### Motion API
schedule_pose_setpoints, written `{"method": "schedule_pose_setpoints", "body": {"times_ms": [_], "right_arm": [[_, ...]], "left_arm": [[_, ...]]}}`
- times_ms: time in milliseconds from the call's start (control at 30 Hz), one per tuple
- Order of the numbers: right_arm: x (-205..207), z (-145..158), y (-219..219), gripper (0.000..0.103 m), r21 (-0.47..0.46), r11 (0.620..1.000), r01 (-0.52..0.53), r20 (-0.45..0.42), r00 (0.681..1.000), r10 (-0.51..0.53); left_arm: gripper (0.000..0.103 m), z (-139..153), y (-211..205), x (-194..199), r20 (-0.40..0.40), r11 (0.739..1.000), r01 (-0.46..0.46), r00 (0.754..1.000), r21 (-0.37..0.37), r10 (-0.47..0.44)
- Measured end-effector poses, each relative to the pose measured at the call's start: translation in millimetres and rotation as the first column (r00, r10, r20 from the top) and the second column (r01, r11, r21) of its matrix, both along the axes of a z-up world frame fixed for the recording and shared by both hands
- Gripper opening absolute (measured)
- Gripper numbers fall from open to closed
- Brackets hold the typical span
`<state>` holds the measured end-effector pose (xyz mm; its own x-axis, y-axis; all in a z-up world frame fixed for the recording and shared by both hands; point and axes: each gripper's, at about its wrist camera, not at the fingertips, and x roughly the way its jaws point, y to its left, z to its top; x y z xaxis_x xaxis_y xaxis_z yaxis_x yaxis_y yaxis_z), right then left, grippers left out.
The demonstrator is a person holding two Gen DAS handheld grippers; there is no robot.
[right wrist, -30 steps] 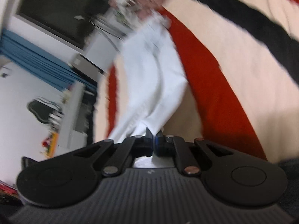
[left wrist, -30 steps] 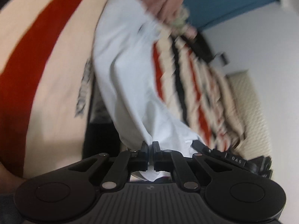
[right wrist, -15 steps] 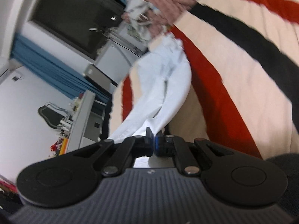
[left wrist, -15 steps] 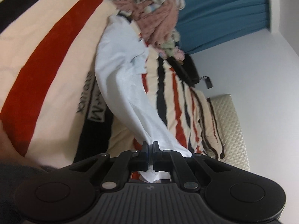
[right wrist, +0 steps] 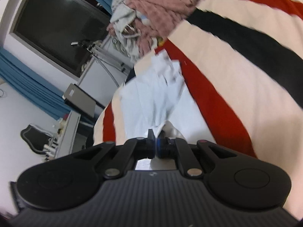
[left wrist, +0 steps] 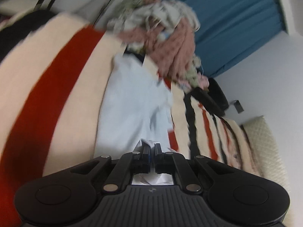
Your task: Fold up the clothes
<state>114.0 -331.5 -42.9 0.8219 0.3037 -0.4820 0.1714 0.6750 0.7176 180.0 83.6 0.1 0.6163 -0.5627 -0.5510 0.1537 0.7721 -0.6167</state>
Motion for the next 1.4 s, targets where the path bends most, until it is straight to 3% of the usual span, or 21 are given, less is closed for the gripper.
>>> {"method": "schedule_pose_setpoints", "body": {"times_ms": [200, 267, 467, 633, 667, 733, 767, 800, 833, 867, 967, 1200, 1400], "right_arm": [[76, -36, -2, 0.006, -0.100, 0.995, 0.002, 0.123, 0.992, 0.011], [92, -45, -1, 0.006, -0.150, 0.989, 0.004, 0.162, 0.987, 0.021], [128, -63, 14, 0.006, -0.331, 0.944, -0.018, 0.154, 0.985, 0.073], [128, -66, 31, 0.009, -0.439, 0.898, -0.026, 0.141, 0.985, 0.098], [124, -61, 32, 0.010, -0.446, 0.895, -0.024, 0.150, 0.983, 0.101], [113, -48, 36, 0.032, -0.473, 0.881, -0.015, 0.172, 0.979, 0.109], [106, -41, 38, 0.063, -0.486, 0.874, -0.008, 0.189, 0.975, 0.114], [96, -33, 41, 0.086, -0.495, 0.869, 0.006, 0.217, 0.969, 0.116], [85, -25, 43, 0.089, -0.498, 0.867, 0.024, 0.245, 0.963, 0.114], [76, -18, 45, 0.088, -0.501, 0.865, 0.036, 0.258, 0.960, 0.110], [52, 1, 54, 0.087, -0.525, 0.851, 0.008, 0.251, 0.957, 0.145], [-21, 26, 71, 0.087, -0.580, 0.814, 0.043, 0.306, 0.937, 0.169], [-70, 28, 82, 0.087, -0.617, 0.782, 0.088, 0.328, 0.932, 0.153]], "left_arm": [[0.004, -15, -35, 64, 0.171, 0.983, -0.073, 0.984, 0.171, 0.043], [0.004, -29, -45, 84, 0.210, 0.977, -0.101, 0.976, 0.187, 0.060], [0.005, -80, -71, 125, 0.215, 0.947, -0.130, 0.974, 0.292, 0.067], [0.008, -93, -76, 122, 0.244, 0.934, -0.111, 0.969, 0.339, 0.027], [0.011, -91, -77, 118, 0.250, 0.930, -0.114, 0.968, 0.350, 0.024], [0.019, -81, -78, 105, 0.270, 0.918, -0.124, 0.963, 0.377, 0.019], [0.035, -75, -77, 96, 0.282, 0.917, -0.120, 0.959, 0.379, 0.009], [0.045, -69, -76, 87, 0.289, 0.918, -0.114, 0.957, 0.380, -0.001], [0.062, -62, -76, 77, 0.294, 0.917, -0.109, 0.956, 0.384, -0.009], [0.070, -55, -75, 68, 0.299, 0.916, -0.105, 0.954, 0.387, -0.017], [0.078, -35, -72, 33, 0.336, 0.916, -0.091, 0.940, 0.392, -0.051], [0.082, 2, -61, -52, 0.442, 0.895, -0.147, 0.895, 0.420, -0.060], [0.082, 10, -55, -111, 0.459, 0.906, -0.140, 0.886, 0.399, -0.065]]}}
